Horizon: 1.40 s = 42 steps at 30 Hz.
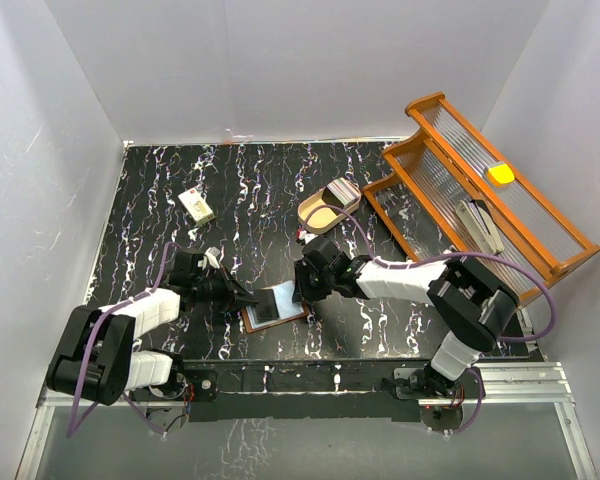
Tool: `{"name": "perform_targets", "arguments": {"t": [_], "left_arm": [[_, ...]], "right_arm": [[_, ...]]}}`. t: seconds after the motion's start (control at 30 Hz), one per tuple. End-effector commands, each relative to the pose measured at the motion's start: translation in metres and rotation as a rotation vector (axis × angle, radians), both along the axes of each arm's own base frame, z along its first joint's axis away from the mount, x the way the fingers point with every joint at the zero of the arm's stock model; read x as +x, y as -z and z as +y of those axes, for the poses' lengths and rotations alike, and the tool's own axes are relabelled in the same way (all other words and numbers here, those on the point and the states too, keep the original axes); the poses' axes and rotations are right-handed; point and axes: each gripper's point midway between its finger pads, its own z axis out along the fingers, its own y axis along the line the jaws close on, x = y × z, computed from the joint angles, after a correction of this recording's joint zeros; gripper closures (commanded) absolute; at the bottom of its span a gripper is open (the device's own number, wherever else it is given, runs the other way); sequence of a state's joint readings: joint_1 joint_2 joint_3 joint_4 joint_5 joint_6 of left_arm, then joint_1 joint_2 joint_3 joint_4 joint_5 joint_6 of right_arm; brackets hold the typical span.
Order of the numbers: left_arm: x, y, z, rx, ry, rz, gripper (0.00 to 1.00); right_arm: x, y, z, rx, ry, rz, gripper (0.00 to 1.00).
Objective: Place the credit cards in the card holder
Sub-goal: Insert the credit card into the card holder.
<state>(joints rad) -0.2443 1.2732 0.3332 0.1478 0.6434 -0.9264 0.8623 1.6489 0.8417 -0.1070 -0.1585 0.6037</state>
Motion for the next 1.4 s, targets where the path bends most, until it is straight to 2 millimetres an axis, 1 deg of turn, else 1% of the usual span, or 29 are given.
{"name": "perform_targets", "arguments": {"t": [0.0,0.1,0.27,0.43,0.63,0.73,0.9,1.17,1.37], "left_arm": [[-0.003,-0.007,-0.002,-0.007,0.038,0.000,1.00],[-0.007,-0.006,-0.002,-0.003,0.064,0.024,1.00],[-0.008,-0.007,0.001,0.022,0.068,0.028,1.00],[-0.009,-0.006,0.001,0.031,0.071,0.034,1.00],[-0.011,-0.004,0.005,0.061,0.063,0.057,1.00],[-0.010,-0.005,0.005,0.059,0.054,0.066,1.00],[-0.006,-0.004,0.002,0.042,0.041,0.085,1.00],[0.004,-0.008,-0.002,0.009,0.008,0.051,1.00],[0.007,-0.004,-0.002,0.012,-0.003,0.058,1.00]], "right_arm": [[0.017,-0.050,0.013,0.072,0.014,-0.105,0.87],[0.021,-0.057,0.012,0.068,0.014,-0.132,0.87],[0.020,-0.057,0.021,0.101,-0.021,-0.139,0.82],[0.020,-0.039,0.019,0.072,-0.017,-0.116,0.83],[0.016,-0.012,0.004,-0.004,0.005,-0.090,0.86],[0.014,-0.006,-0.001,-0.023,0.011,-0.081,0.87],[0.014,-0.007,-0.005,-0.035,0.023,-0.088,0.87],[0.014,-0.004,-0.006,-0.037,0.042,-0.081,0.88],[0.013,-0.005,-0.005,-0.023,0.042,-0.079,0.88]]}}
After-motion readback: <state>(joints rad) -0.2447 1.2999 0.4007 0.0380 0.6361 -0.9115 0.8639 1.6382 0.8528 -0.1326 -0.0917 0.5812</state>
